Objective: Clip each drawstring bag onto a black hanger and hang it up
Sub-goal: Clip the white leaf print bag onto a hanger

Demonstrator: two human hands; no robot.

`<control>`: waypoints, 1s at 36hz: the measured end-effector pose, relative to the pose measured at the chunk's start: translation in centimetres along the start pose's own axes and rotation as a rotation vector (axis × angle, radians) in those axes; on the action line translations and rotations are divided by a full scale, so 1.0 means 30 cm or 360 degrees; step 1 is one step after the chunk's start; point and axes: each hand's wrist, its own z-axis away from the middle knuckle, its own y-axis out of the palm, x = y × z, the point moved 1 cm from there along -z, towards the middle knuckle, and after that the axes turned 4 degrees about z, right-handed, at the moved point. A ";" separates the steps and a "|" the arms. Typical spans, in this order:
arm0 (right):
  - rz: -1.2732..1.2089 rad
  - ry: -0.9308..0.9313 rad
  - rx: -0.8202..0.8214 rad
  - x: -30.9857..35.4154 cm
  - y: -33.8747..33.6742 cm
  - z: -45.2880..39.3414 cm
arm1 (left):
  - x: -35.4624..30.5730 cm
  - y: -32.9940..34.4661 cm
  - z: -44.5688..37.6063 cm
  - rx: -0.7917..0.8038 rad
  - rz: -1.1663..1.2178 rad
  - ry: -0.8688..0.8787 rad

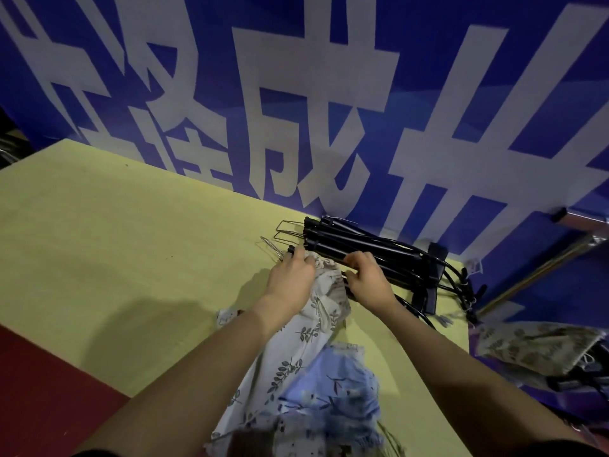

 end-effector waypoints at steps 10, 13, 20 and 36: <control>0.0973 0.0044 0.0597 -0.142 0.107 -0.115 | 0.030 0.058 -0.076 0.0067 -0.0115 -0.0076; 0.0972 -0.0002 0.0597 -0.143 0.117 -0.130 | 0.049 0.069 -0.088 0.0092 -0.0133 -0.0118; 0.1019 -0.0103 0.0428 -0.083 0.069 -0.149 | 0.065 0.059 -0.096 0.0075 -0.0075 -0.0148; 0.0618 -0.0116 0.0001 0.063 -0.164 0.020 | 0.058 0.001 0.022 -0.0043 0.0592 -0.0266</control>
